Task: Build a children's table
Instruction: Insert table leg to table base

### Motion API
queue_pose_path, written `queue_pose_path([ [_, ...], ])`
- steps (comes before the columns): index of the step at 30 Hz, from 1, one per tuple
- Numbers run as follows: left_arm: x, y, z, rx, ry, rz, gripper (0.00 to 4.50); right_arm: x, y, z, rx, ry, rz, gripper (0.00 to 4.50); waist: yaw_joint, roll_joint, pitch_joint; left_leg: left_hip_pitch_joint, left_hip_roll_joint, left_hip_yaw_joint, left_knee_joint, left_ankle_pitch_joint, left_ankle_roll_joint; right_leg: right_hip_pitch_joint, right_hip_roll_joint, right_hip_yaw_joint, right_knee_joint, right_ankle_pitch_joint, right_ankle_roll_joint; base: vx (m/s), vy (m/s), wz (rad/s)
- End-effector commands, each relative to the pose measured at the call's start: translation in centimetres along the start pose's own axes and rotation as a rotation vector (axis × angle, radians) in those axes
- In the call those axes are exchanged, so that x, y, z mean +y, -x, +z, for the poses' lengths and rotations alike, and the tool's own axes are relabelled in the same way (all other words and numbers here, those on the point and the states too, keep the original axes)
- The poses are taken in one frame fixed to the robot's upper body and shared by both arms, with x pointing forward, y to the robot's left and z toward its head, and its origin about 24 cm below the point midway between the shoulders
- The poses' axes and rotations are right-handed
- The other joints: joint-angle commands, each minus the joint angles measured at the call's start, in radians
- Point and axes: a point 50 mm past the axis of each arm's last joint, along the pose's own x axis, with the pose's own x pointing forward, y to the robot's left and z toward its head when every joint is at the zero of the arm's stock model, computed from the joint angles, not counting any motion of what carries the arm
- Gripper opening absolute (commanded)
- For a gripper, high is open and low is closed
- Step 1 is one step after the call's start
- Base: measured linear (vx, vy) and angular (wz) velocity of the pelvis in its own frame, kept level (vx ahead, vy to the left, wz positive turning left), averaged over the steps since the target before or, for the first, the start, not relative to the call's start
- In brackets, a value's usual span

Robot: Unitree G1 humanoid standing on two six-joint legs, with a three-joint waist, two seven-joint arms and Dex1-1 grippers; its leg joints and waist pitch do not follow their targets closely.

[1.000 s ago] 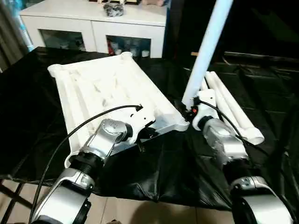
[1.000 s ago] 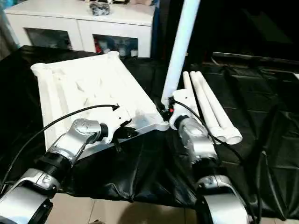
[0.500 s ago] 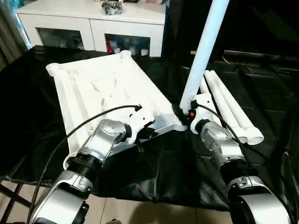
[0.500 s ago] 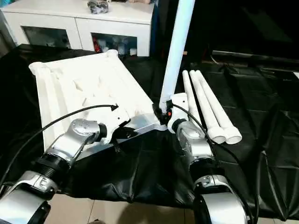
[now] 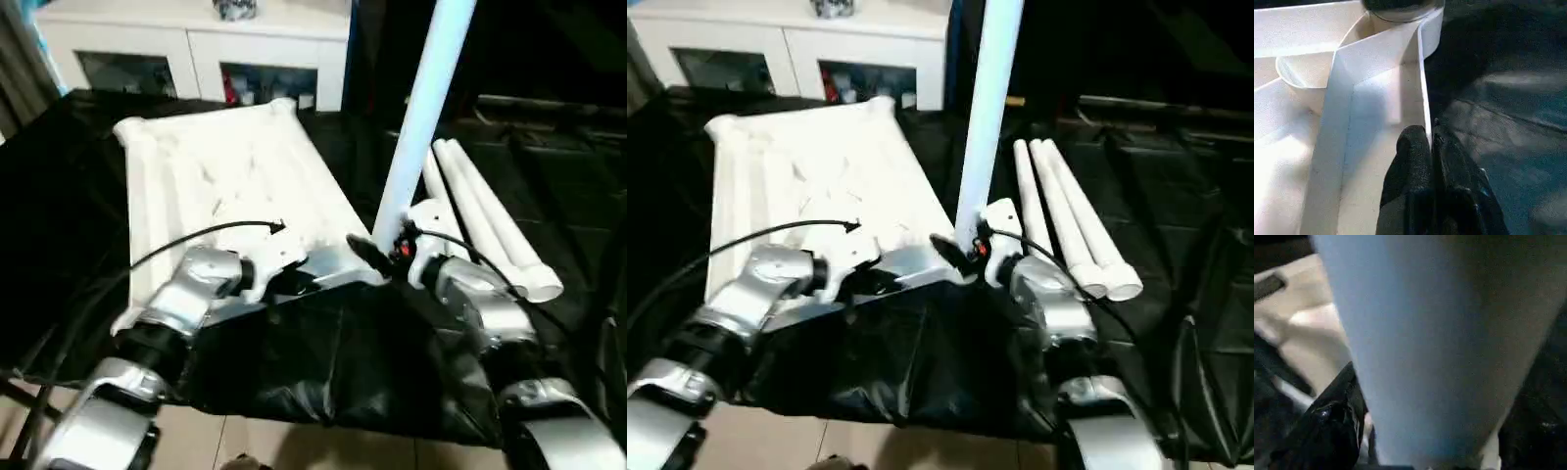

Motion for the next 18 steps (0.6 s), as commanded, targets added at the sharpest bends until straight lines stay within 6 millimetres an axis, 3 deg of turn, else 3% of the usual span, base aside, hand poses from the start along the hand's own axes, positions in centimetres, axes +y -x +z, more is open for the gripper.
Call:
queue_pose_path([
  [1, -1.1, -0.8, 0.7, -0.078, -0.022, -0.138, 0.0, 1.0, 0.3, 0.2, 0.026, 0.019, 0.15, 3.46, 0.005, -0.002, -0.065, 0.013, 0.112, -0.05, -0.06, -0.085, 0.1, 0.054, -0.142, 0.09, -0.066, -0.032, -0.181, 0.0, 0.0, 0.0],
  [5, -1.3, -0.2, 0.3, -0.077, -0.025, -0.209, 0.0, 1.7, 1.5, 0.1, 0.063, 0.04, 0.293, 3.46, 0.017, -0.002, -0.062, 0.016, 0.113, -0.049, -0.06, -0.12, 0.101, 0.051, -0.143, 0.09, -0.076, -0.111, -0.154, 0.0, 0.0, 0.0],
  [10, -1.4, -0.1, 0.1, -0.067, -0.03, -0.237, 0.0, 2.0, 1.8, -0.1, 0.085, 0.046, 0.339, 3.18, 0.017, 0.0, -0.059, 0.018, 0.116, -0.053, -0.065, -0.141, 0.068, 0.048, -0.145, 0.09, -0.083, -0.192, -0.145, 0.0, 0.0, 0.0],
  [11, -1.4, -0.1, 0.0, -0.065, -0.032, -0.244, 0.0, 2.0, 1.8, -0.2, 0.091, 0.048, 0.35, 3.0, 0.018, 0.0, -0.06, 0.018, 0.115, -0.053, -0.064, -0.135, 0.066, 0.048, -0.144, 0.089, -0.082, -0.188, -0.146, 0.0, 0.0, 0.0],
  [18, -1.4, 0.3, -0.3, -0.045, -0.034, -0.284, 0.0, 3.0, 2.4, -0.5, 0.134, 0.026, 0.45, 2.79, 0.025, 0.001, -0.064, 0.017, 0.116, -0.052, -0.06, -0.104, 0.086, 0.049, -0.144, 0.089, -0.075, -0.12, -0.152, 0.0, 0.0, 0.0],
])
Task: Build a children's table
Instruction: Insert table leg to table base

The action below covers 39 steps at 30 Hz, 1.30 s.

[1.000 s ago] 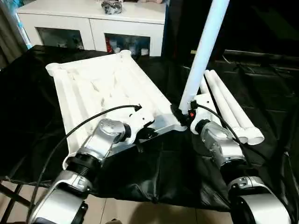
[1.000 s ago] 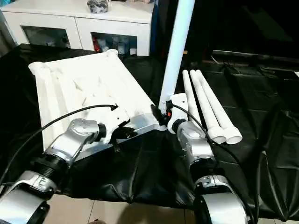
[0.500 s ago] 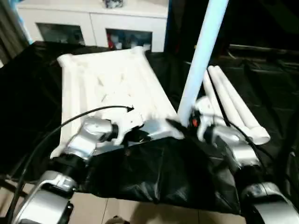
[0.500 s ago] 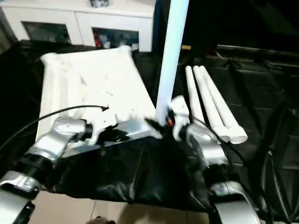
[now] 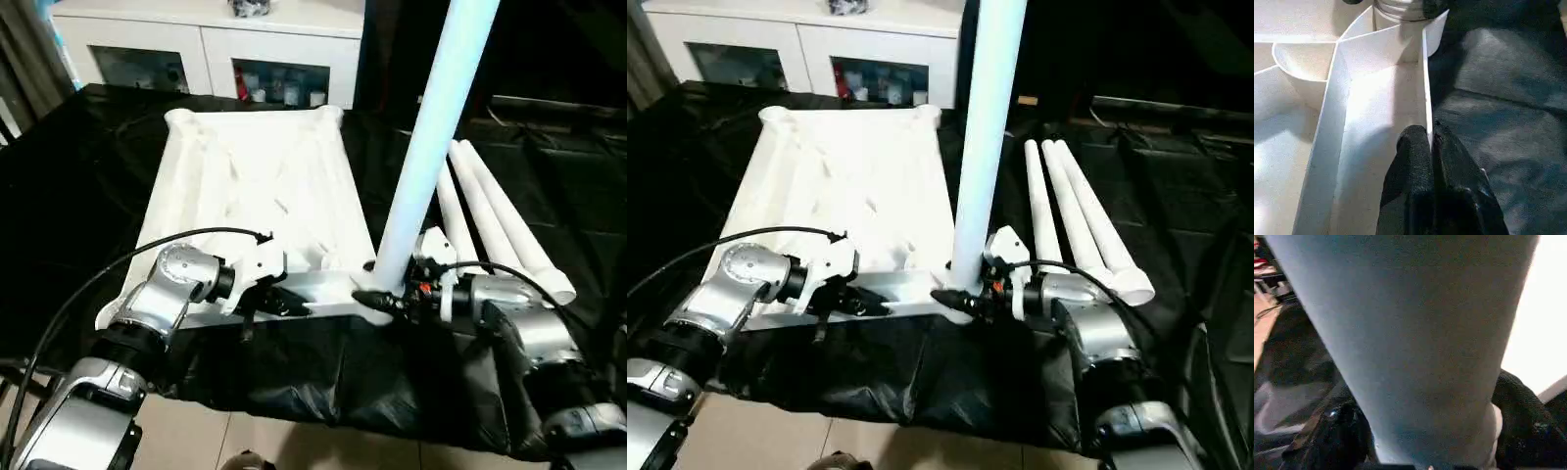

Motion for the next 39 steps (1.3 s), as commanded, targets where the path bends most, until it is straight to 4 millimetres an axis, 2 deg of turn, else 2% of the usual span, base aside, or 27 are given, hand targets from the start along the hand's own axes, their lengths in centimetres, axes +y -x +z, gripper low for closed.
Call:
queue_pose_path([
  [1, -0.3, -1.2, 0.6, -0.028, -0.024, -0.066, 0.0, 1.2, -1.2, 0.0, 0.016, -0.007, 0.104, 2.79, 0.0, -0.004, -0.064, 0.016, 0.113, -0.051, -0.061, -0.101, 0.09, 0.049, -0.143, 0.089, -0.076, -0.118, -0.152, 0.0, 0.0, 0.0],
  [6, 0.3, -1.4, 0.5, -0.007, 0.005, 0.012, 0.0, 1.3, -1.9, -0.5, -0.01, -0.05, 0.04, 2.76, 0.002, -0.003, -0.058, 0.021, 0.113, -0.053, -0.066, -0.147, 0.062, 0.046, -0.146, 0.088, -0.093, -0.249, -0.127, 0.0, 0.0, 0.0],
  [8, 1.1, -2.3, 1.0, -0.023, 0.066, 0.136, 0.0, 0.1, -3.0, -1.0, -0.027, -0.083, -0.178, 2.75, -0.002, -0.005, -0.049, 0.027, 0.114, -0.055, -0.072, -0.185, 0.039, 0.039, -0.147, 0.09, -0.103, -0.328, -0.118, 0.0, 0.0, 0.0],
  [9, 1.2, -2.4, 1.1, -0.025, 0.071, 0.149, 0.0, 0.0, -3.2, -1.0, -0.03, -0.089, -0.202, 2.75, -0.005, -0.007, -0.05, 0.032, 0.116, -0.057, -0.074, -0.199, 0.023, 0.039, -0.15, 0.091, -0.104, -0.353, -0.116, 0.0, 0.0, 0.0],
  [10, 1.6, -2.9, 1.4, -0.034, 0.092, 0.201, 0.0, -0.4, -3.7, -1.2, -0.037, -0.115, -0.298, 2.75, -0.017, -0.006, -0.04, 0.045, 0.113, -0.063, -0.075, -0.269, -0.015, 0.032, -0.157, 0.088, -0.122, -0.477, -0.111, 0.0, 0.0, 0.0],
  [12, 2.2, -3.9, 1.9, -0.039, 0.122, 0.29, 0.0, -1.0, -4.6, -1.6, -0.043, -0.179, -0.446, 2.75, -0.024, -0.007, -0.037, 0.049, 0.109, -0.064, -0.073, -0.298, -0.022, 0.033, -0.16, 0.087, -0.133, -0.548, -0.09, 0.0, 0.0, 0.0],
  [13, 2.3, -4.1, 2.0, -0.039, 0.123, 0.309, 0.0, -1.1, -4.8, -1.7, -0.043, -0.193, -0.473, 2.75, -0.03, -0.007, -0.037, 0.053, 0.108, -0.07, -0.075, -0.329, -0.029, 0.033, -0.159, 0.083, -0.141, -0.597, -0.065, 0.0, 0.0, 0.0],
  [14, 2.5, -4.7, 2.5, -0.048, 0.128, 0.345, 0.0, -1.1, -5.5, -1.6, -0.067, -0.235, -0.519, 2.75, -0.03, -0.01, -0.038, 0.053, 0.108, -0.069, -0.076, -0.328, -0.026, 0.034, -0.16, 0.085, -0.144, -0.597, -0.058, 0.0, 0.0, 0.0],
  [16, 2.6, -5.1, 2.8, -0.054, 0.132, 0.368, 0.0, -1.1, -6.0, -1.6, -0.083, -0.265, -0.547, 2.75, -0.032, -0.008, -0.041, 0.05, 0.11, -0.07, -0.08, -0.316, -0.021, 0.036, -0.16, 0.088, -0.14, -0.557, -0.062, 0.0, 0.0, 0.0],
  [17, 2.6, -5.5, 3.1, -0.056, 0.13, 0.389, 0.0, -1.0, -6.5, -1.4, -0.099, -0.281, -0.577, 2.75, -0.034, -0.004, -0.043, 0.046, 0.116, -0.07, -0.086, -0.301, -0.019, 0.037, -0.159, 0.092, -0.132, -0.494, -0.074, 0.0, 0.0, 0.0],
  [18, 2.6, -5.5, 3.1, -0.056, 0.13, 0.389, 0.0, -1.0, -6.5, -1.4, -0.099, -0.281, -0.577, 2.75, -0.034, -0.004, -0.043, 0.046, 0.116, -0.07, -0.086, -0.301, -0.019, 0.037, -0.159, 0.092, -0.132, -0.494, -0.074, 0.0, 0.0, 0.0],
  [19, 2.7, -6.0, 3.4, -0.061, 0.128, 0.413, 0.0, -0.9, -7.1, -1.4, -0.115, -0.295, -0.598, 2.75, -0.043, -0.005, -0.045, 0.04, 0.117, -0.071, -0.088, -0.31, -0.019, 0.041, -0.159, 0.092, -0.124, -0.447, -0.096, 0.0, 0.0, 0.0],
  [20, 2.7, -6.2, 3.6, -0.063, 0.127, 0.426, 0.0, -0.8, -7.4, -1.3, -0.122, -0.298, -0.609, 2.75, -0.044, -0.005, -0.048, 0.03, 0.118, -0.072, -0.087, -0.287, -0.011, 0.047, -0.164, 0.094, -0.118, -0.41, -0.107, 0.0, 0.0, 0.0],
  [21, 2.7, -6.2, 3.6, -0.063, 0.127, 0.426, 0.0, -0.8, -7.4, -1.3, -0.122, -0.298, -0.609, 2.75, -0.045, -0.007, -0.049, 0.026, 0.118, -0.072, -0.087, -0.267, -0.007, 0.051, -0.163, 0.094, -0.116, -0.385, -0.109, 0.0, 0.0, 0.0],
  [23, 2.6, -6.5, 3.7, -0.061, 0.122, 0.444, 0.0, -0.7, -7.8, -1.2, -0.164, -0.32, -0.643, 2.75, -0.042, -0.005, -0.052, 0.031, 0.121, -0.066, -0.086, -0.223, 0.0, 0.043, -0.161, 0.099, -0.11, -0.315, -0.127, 0.0, 0.0, 0.0],
  [24, 2.5, -6.5, 3.5, -0.055, 0.116, 0.448, 0.0, -0.8, -7.8, -1.1, -0.187, -0.327, -0.661, 2.75, -0.035, -0.004, -0.053, 0.042, 0.117, -0.058, -0.081, -0.215, 0.004, 0.036, -0.158, 0.102, -0.11, -0.283, -0.141, 0.0, 0.0, 0.0],
  [25, 2.5, -6.5, 3.5, -0.055, 0.116, 0.448, 0.0, -0.8, -7.8, -1.1, -0.187, -0.327, -0.661, 2.75, -0.032, -0.004, -0.052, 0.043, 0.115, -0.053, -0.078, -0.207, 0.006, 0.035, -0.157, 0.104, -0.108, -0.257, -0.151, 0.0, 0.0, 0.0],
  [28, 2.4, -6.3, 3.3, -0.051, 0.1, 0.444, 0.0, -1.0, -7.6, -1.1, -0.209, -0.337, -0.678, 2.74, -0.033, -0.005, -0.054, 0.03, 0.116, -0.056, -0.082, -0.172, 0.025, 0.048, -0.155, 0.101, -0.098, -0.223, -0.149, 0.0, 0.0, 0.0],
  [29, 2.2, -6.0, 3.3, -0.062, 0.063, 0.419, 0.0, -1.2, -7.1, -0.8, -0.247, -0.33, -0.672, 2.74, -0.031, -0.001, -0.055, 0.03, 0.117, -0.058, -0.083, -0.173, 0.027, 0.047, -0.155, 0.1, -0.098, -0.221, -0.146, 0.0, 0.0, 0.0],
  [33, 1.9, -5.3, 3.0, -0.077, 0.027, 0.393, 0.0, -1.5, -6.5, 0.0, -0.286, -0.284, -0.648, 2.74, -0.035, -0.003, -0.057, 0.026, 0.118, -0.057, -0.082, -0.17, 0.03, 0.051, -0.156, 0.1, -0.093, -0.201, -0.151, 0.0, 0.0, 0.0],
  [35, 1.7, -4.7, 2.9, -0.084, 0.009, 0.375, 0.0, -1.8, -6.0, 0.5, -0.302, -0.254, -0.629, 2.74, -0.034, 0.0, -0.057, 0.026, 0.117, -0.057, -0.081, -0.162, 0.032, 0.051, -0.154, 0.099, -0.092, -0.189, -0.154, 0.0, 0.0, 0.0],
  [37, 1.5, -4.0, 2.6, -0.084, -0.01, 0.358, 0.0, -2.0, -5.4, 1.1, -0.312, -0.218, -0.593, 2.74, -0.037, 0.001, -0.06, 0.025, 0.117, -0.055, -0.08, -0.151, 0.039, 0.052, -0.151, 0.098, -0.086, -0.156, -0.159, 0.0, 0.0, 0.0],
  [38, 1.3, -3.5, 2.4, -0.081, -0.034, 0.333, 0.0, -2.0, -4.9, 1.6, -0.319, -0.187, -0.551, 2.74, -0.038, 0.0, -0.063, 0.022, 0.117, -0.055, -0.078, -0.127, 0.046, 0.052, -0.15, 0.098, -0.078, -0.115, -0.167, 0.0, 0.0, 0.0],
  [39, 1.1, -3.1, 2.3, -0.078, -0.05, 0.315, 0.0, -2.1, -4.6, 2.0, -0.324, -0.168, -0.521, 2.74, -0.037, -0.005, -0.068, 0.018, 0.115, -0.054, -0.073, -0.087, 0.067, 0.056, -0.149, 0.096, -0.069, -0.047, -0.174, 0.0, 0.0, 0.0],
])
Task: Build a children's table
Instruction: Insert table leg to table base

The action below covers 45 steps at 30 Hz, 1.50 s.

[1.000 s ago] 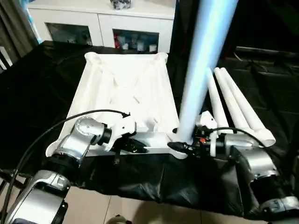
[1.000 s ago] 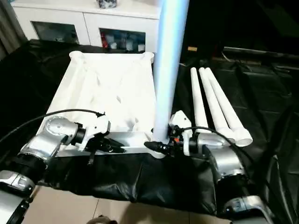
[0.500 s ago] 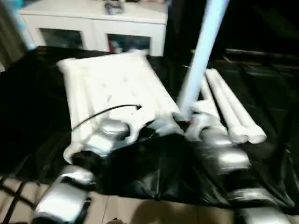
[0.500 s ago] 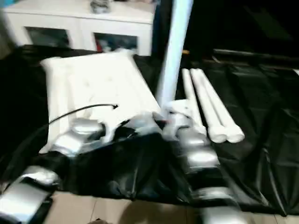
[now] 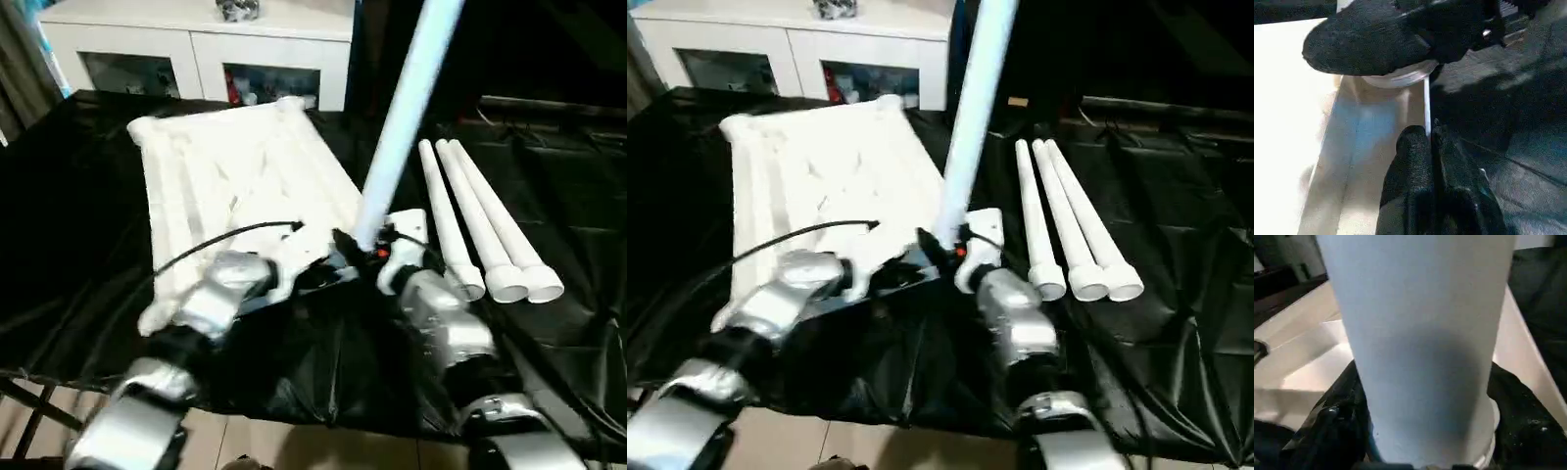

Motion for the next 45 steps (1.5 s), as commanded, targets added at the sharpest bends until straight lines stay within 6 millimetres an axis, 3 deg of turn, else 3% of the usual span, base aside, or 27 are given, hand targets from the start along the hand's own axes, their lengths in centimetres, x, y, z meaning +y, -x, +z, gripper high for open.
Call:
queue_pose_path([
  [1, -0.3, 1.1, 0.1, -0.053, -0.05, -0.072, 0.0, -0.8, 0.9, 1.9, -0.035, 0.034, 0.075, 2.74, 0.003, -0.006, -0.069, 0.012, 0.113, -0.056, -0.061, -0.056, 0.093, 0.05, -0.144, 0.092, -0.051, -0.001, -0.18, 0.0, 0.0, 0.0],
  [5, -0.3, 2.7, -0.2, -0.058, -0.057, -0.153, 0.0, -1.0, 2.3, 3.4, -0.017, 0.064, 0.231, 2.74, 0.015, -0.006, -0.07, 0.011, 0.116, -0.051, -0.057, -0.04, 0.131, 0.046, -0.138, 0.086, -0.043, 0.031, -0.178, 0.0, 0.0, 0.0],
  [9, -0.2, 4.0, -0.4, -0.052, -0.054, -0.217, 0.0, -1.4, 3.9, 3.9, 0.034, 0.093, 0.341, 2.74, 0.019, -0.004, -0.066, 0.011, 0.113, -0.049, -0.056, -0.083, 0.104, 0.043, -0.142, 0.086, -0.057, -0.058, -0.174, 0.0, 0.0, 0.0],
  [10, -0.2, 4.0, -0.4, -0.052, -0.054, -0.217, 0.44, -1.4, 3.9, 3.9, 0.034, 0.093, 0.341, 2.74, 0.023, -0.005, -0.066, 0.011, 0.114, -0.049, -0.056, -0.086, 0.098, 0.044, -0.141, 0.086, -0.058, -0.078, -0.167, 0.0, 0.0, 0.0],
  [14, 0.3, 5.2, -0.1, -0.071, -0.019, -0.264, 0.55, -1.5, 4.6, 4.2, 0.049, 0.082, 0.374, 2.74, 0.029, -0.001, -0.068, 0.015, 0.116, -0.05, -0.057, -0.086, 0.075, 0.041, -0.139, 0.086, -0.054, -0.088, -0.173, 0.0, 0.0, 0.0],
  [17, 2.3, 6.8, 2.6, -0.265, 0.065, -0.232, 0.93, -1.0, 5.0, 4.4, 0.057, 0.064, 0.429, 2.74, 0.033, 0.004, -0.065, 0.016, 0.116, -0.048, -0.058, -0.115, 0.057, 0.038, -0.139, 0.087, -0.056, -0.102, -0.185, 0.0, 0.0, 0.0],
  [21, 3.9, 7.9, 5.4, -0.455, 0.159, -0.225, 1.09, -0.4, 5.4, 4.5, 0.072, 0.042, 0.494, 2.74, 0.039, 0.0, -0.063, 0.015, 0.112, -0.047, -0.055, -0.125, 0.042, 0.042, -0.141, 0.086, -0.061, -0.141, -0.189, 0.0, 0.0, 0.0],
  [22, 4.3, 8.0, 6.2, -0.512, 0.185, -0.234, 1.38, 0.0, 5.5, 4.5, 0.082, 0.033, 0.527, 2.74, 0.043, -0.002, -0.063, 0.013, 0.109, -0.047, -0.052, -0.12, 0.043, 0.044, -0.142, 0.086, -0.063, -0.163, -0.181, 0.0, 0.0, 0.0],
  [24, 4.3, 8.0, 6.5, -0.528, 0.191, -0.241, 1.41, 0.1, 5.6, 4.5, 0.089, 0.031, 0.543, 2.74, 0.044, -0.003, -0.063, 0.012, 0.111, -0.05, -0.052, -0.111, 0.048, 0.043, -0.14, 0.086, -0.063, -0.168, -0.17, 0.0, 0.0, 0.0],
  [27, 3.2, 5.4, 8.5, -0.622, 0.248, -0.312, 1.76, 1.5, 6.1, 4.0, 0.156, 0.013, 0.65, 2.74, 0.046, -0.006, -0.066, 0.011, 0.109, -0.048, -0.047, -0.086, 0.063, 0.047, -0.139, 0.086, -0.064, -0.152, -0.159, 0.0, 0.0, 0.0],
  [29, 2.8, 5.0, 8.8, -0.631, 0.261, -0.342, 1.86, 1.7, 6.1, 3.9, 0.166, 0.013, 0.66, 2.74, 0.054, -0.007, -0.069, 0.008, 0.111, -0.05, -0.046, -0.059, 0.08, 0.046, -0.138, 0.084, -0.059, -0.111, -0.161, 0.0, 0.0, 0.0],
  [36, 0.0, 3.0, 11.0, -0.7, 0.334, -0.576, 2.27, 2.3, 6.3, 3.9, 0.211, -0.001, 0.707, 2.74, 0.056, -0.007, -0.067, 0.007, 0.108, -0.049, -0.045, -0.077, 0.07, 0.048, -0.137, 0.083, -0.065, -0.147, -0.157, 0.0, 0.0, 0.0],
  [38, -0.7, 2.7, 11.5, -0.724, 0.351, -0.63, 2.59, 2.4, 6.5, 3.9, 0.23, -0.01, 0.723, 2.74, 0.054, -0.009, -0.068, 0.006, 0.106, -0.051, -0.045, -0.069, 0.077, 0.051, -0.134, 0.082, -0.064, -0.147, -0.145, 0.0, 0.0, 0.0],
  [45, -1.6, 2.3, 11.7, -0.69, 0.327, -0.663, 3.06, 2.4, 6.8, 3.8, 0.259, -0.013, 0.736, 2.74, 0.054, -0.01, -0.069, 0.007, 0.105, -0.051, -0.043, -0.065, 0.084, 0.048, -0.132, 0.082, -0.068, -0.161, -0.125, 0.0, 0.0, 0.0],
])
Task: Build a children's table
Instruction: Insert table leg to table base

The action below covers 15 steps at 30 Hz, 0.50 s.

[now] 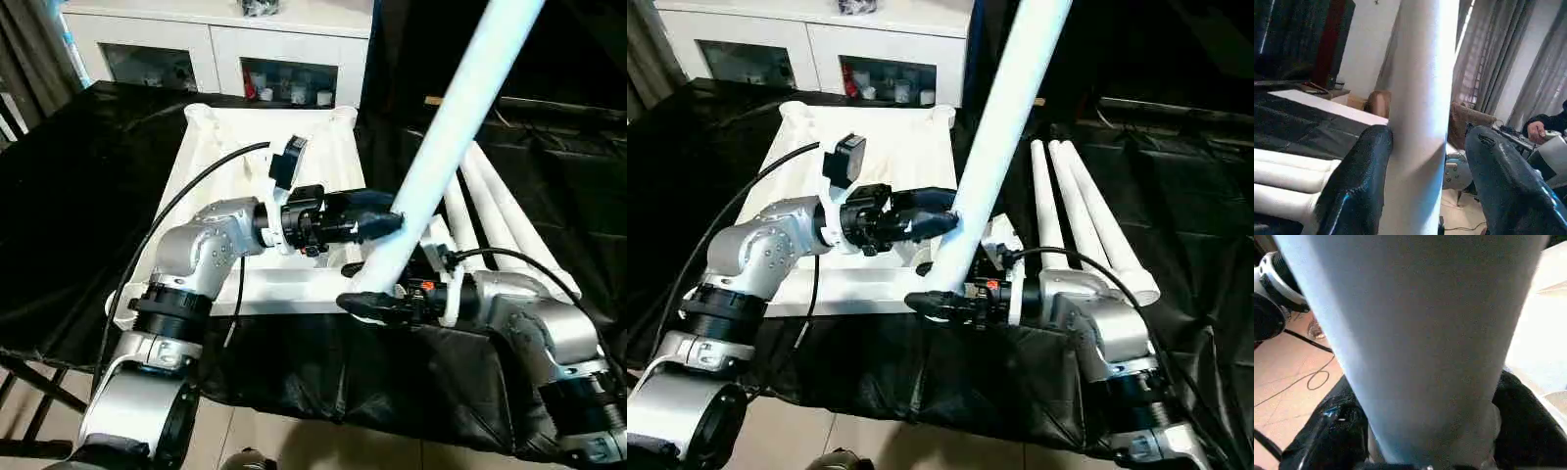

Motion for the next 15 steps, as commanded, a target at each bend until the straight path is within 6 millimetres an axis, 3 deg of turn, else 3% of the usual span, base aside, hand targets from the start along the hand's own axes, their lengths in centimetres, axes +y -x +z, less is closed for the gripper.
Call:
queue_pose_path([
  [1, -0.38, -1.68, -0.65, 0.059, -0.047, -0.043, 3.09, 0.19, -0.35, -0.27, 0.038, -0.01, 0.014, 2.74, 0.001, -0.009, -0.07, 0.017, 0.101, -0.052, -0.059, -0.067, 0.077, 0.055, -0.132, 0.082, -0.08, -0.16, -0.124, 0.0, 0.0, 0.0],
  [10, -0.26, -1.99, -1.51, 0.112, -0.094, 0.032, 3.09, 0.04, -0.26, -0.51, 0.074, 0.0, -0.008, 2.74, -0.001, -0.008, -0.07, 0.017, 0.101, -0.053, -0.058, -0.071, 0.07, 0.057, -0.133, 0.082, -0.081, -0.151, -0.121, 0.0, 0.0, 0.0],
  [11, -0.09, -2.0, -1.38, 0.082, -0.082, 0.052, 2.81, 0.0, -0.25, -0.51, 0.072, 0.001, -0.012, 2.74, -0.002, -0.007, -0.07, 0.017, 0.101, -0.052, -0.057, -0.07, 0.07, 0.057, -0.132, 0.082, -0.081, -0.153, -0.122, 0.0, 0.0, 0.0],
  [15, 0.07, -1.96, -0.82, 0.005, -0.059, 0.065, 2.61, 0.03, -0.29, -0.51, 0.069, -0.001, -0.011, 2.74, 0.0, -0.007, -0.073, 0.016, 0.103, -0.054, -0.056, -0.059, 0.075, 0.058, -0.131, 0.081, -0.076, -0.119, -0.133, 0.0, 0.0, 0.0],
])
